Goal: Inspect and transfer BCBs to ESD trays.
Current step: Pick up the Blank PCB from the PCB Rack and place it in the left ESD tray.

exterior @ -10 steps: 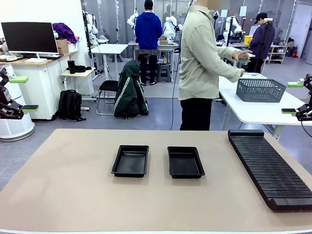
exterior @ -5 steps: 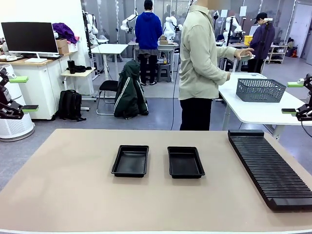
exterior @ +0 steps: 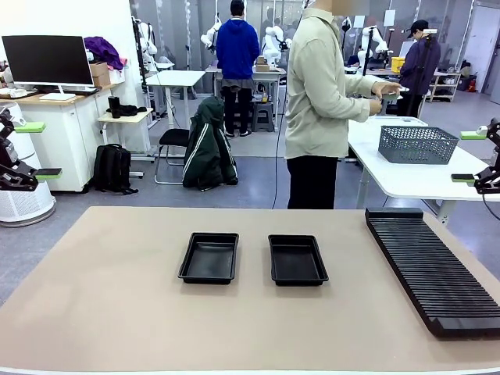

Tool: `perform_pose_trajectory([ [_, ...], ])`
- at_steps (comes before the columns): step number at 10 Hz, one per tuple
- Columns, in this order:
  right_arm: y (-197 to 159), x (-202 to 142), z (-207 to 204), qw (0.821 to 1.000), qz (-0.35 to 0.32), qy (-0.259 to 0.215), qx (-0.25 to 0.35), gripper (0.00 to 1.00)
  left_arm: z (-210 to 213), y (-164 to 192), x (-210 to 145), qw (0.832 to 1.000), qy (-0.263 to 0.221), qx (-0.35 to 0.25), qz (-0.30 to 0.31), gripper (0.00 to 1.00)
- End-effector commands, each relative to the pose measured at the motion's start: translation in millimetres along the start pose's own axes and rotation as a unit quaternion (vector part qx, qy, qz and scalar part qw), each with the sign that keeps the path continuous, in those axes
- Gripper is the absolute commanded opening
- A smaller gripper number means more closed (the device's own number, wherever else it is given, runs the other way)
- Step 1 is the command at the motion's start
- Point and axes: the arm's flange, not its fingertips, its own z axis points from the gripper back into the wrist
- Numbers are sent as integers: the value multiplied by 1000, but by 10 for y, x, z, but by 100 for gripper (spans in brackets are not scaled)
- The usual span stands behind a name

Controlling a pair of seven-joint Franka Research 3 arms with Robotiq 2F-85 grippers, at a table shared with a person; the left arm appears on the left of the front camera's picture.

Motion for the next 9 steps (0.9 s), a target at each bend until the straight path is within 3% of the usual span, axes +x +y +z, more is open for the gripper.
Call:
perform_pose_trajectory([
  [1,5,-4,9,1000,3,-1,0,100,3,-6,0,1000,-2,3,-1,100],
  [9,5,-4,9,1000,3,-1,0,100,3,-6,0,1000,-2,3,-1,100],
])
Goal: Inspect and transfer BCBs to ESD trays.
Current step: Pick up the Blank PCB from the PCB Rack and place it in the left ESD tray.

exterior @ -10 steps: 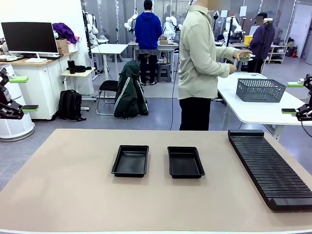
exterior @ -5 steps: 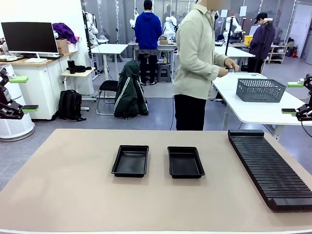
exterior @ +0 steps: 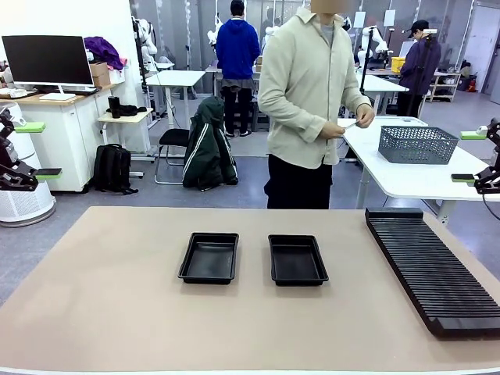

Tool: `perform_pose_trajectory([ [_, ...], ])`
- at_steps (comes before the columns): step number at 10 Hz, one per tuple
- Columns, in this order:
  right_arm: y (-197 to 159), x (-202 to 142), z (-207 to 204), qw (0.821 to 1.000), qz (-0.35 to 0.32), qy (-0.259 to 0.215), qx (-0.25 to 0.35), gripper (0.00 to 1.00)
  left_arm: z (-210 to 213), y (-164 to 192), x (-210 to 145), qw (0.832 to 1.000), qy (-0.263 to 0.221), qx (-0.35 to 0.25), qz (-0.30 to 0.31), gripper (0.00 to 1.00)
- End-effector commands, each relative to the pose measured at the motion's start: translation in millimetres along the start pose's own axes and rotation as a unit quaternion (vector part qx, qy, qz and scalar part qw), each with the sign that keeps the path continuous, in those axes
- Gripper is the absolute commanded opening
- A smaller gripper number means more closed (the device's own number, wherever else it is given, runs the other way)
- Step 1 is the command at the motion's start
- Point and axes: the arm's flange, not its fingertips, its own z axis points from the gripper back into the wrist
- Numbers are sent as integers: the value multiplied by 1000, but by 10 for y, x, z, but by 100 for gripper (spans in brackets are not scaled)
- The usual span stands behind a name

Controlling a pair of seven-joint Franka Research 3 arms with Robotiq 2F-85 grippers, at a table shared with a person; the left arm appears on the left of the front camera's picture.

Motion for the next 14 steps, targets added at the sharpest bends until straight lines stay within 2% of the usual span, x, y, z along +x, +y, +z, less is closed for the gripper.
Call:
perform_pose_trajectory([
  [1,5,-4,9,1000,3,-1,0,100,3,-6,0,1000,-2,3,-1,100],
  [14,5,-4,9,1000,3,-1,0,100,3,-6,0,1000,-2,3,-1,100],
])
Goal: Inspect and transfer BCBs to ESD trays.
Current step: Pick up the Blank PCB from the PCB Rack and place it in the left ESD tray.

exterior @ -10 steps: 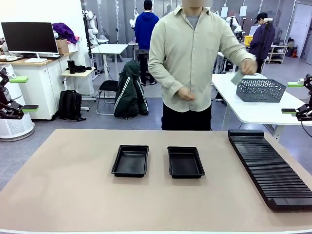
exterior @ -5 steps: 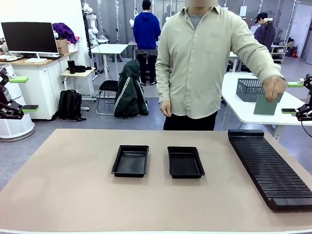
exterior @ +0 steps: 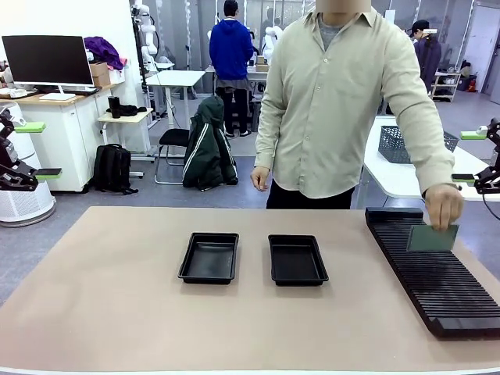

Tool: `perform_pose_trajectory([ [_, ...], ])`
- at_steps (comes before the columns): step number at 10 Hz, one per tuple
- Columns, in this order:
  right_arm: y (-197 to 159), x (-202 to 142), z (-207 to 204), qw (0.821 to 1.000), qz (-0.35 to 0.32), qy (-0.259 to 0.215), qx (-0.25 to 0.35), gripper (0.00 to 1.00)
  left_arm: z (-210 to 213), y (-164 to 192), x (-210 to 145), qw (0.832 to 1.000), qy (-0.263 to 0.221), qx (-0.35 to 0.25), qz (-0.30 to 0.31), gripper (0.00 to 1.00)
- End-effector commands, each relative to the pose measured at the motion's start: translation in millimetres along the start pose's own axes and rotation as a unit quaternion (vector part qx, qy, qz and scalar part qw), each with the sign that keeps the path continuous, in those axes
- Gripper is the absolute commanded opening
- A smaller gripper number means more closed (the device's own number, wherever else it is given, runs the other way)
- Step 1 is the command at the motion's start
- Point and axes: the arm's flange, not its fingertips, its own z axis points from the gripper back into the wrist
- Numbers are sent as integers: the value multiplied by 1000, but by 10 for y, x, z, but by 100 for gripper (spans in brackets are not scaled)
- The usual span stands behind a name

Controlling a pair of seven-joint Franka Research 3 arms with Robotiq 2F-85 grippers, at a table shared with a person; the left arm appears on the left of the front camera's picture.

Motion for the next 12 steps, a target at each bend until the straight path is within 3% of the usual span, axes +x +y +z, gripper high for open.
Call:
perform_pose_trajectory([
  [1,5,-4,9,1000,3,-1,0,100,3,-6,0,1000,-2,3,-1,100],
  [12,5,-4,9,1000,3,-1,0,100,3,-6,0,1000,-2,3,-1,100],
])
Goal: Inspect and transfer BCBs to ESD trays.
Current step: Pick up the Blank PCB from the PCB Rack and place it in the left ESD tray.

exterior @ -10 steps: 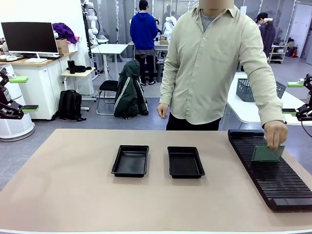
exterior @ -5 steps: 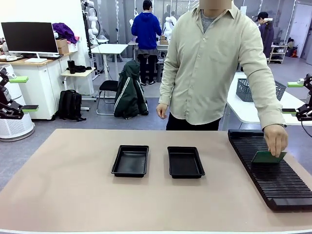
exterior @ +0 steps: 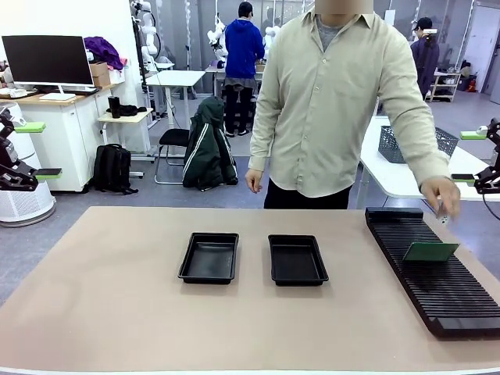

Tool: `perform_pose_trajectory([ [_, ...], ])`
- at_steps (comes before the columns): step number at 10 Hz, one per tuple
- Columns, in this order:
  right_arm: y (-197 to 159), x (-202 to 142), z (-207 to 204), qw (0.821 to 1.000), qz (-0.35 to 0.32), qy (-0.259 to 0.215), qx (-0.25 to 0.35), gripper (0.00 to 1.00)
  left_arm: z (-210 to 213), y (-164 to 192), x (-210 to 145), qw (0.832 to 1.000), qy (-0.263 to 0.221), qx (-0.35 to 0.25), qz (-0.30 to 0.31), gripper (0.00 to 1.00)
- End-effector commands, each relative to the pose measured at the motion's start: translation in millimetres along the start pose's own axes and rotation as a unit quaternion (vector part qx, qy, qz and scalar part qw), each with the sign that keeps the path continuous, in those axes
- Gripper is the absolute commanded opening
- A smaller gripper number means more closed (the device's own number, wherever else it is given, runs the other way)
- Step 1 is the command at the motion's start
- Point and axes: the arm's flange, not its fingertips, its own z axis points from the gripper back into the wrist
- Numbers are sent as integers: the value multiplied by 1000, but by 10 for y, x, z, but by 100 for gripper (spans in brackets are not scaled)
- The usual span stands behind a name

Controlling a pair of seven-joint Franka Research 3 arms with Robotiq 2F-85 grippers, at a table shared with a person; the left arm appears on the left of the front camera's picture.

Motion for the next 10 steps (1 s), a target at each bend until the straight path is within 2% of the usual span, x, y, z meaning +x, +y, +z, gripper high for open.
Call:
perform_pose_trajectory([
  [1,5,-4,9,1000,3,-1,0,100,3,-6,0,1000,-2,3,-1,100],
  [5,13,70,104,1000,8,-6,-12,100,3,-6,0,1000,-2,3,-1,100],
  [7,119,221,318,997,45,7,-63,100,3,-6,0,1000,-2,3,-1,100],
  [10,518,358,518,975,139,33,-169,100,3,-6,0,1000,-2,3,-1,100],
])
